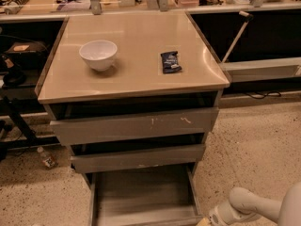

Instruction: Close bottom drawer

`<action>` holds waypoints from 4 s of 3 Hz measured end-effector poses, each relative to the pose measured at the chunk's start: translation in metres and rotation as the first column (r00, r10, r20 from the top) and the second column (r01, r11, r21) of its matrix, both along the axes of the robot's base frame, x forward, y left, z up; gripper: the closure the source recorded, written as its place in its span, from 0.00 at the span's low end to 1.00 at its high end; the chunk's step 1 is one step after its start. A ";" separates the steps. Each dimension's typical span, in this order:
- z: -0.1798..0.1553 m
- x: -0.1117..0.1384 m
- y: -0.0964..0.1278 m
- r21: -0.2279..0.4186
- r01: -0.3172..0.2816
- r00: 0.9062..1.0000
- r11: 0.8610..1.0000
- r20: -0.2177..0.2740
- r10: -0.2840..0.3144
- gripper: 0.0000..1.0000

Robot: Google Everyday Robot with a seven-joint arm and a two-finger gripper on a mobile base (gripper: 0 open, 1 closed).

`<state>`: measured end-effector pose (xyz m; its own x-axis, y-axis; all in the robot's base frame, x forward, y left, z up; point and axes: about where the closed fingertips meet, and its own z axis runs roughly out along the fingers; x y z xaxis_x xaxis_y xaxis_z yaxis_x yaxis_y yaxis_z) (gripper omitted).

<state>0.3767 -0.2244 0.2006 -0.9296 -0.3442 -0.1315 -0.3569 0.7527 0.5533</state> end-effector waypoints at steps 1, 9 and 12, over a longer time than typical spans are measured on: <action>-0.006 0.007 0.004 -0.009 0.018 1.000 1.000 0.014 -0.018 1.00; -0.039 0.128 0.057 0.018 -0.029 0.996 0.999 0.090 0.027 1.00; -0.028 0.170 0.039 0.014 0.125 0.976 0.992 0.176 -0.126 1.00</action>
Offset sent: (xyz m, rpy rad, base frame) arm 0.0196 0.0122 -0.0353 -0.0243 0.0075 -0.0267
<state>0.5471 -0.1858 0.1725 -0.9275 -0.2255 -0.2983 -0.3519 0.7962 0.4923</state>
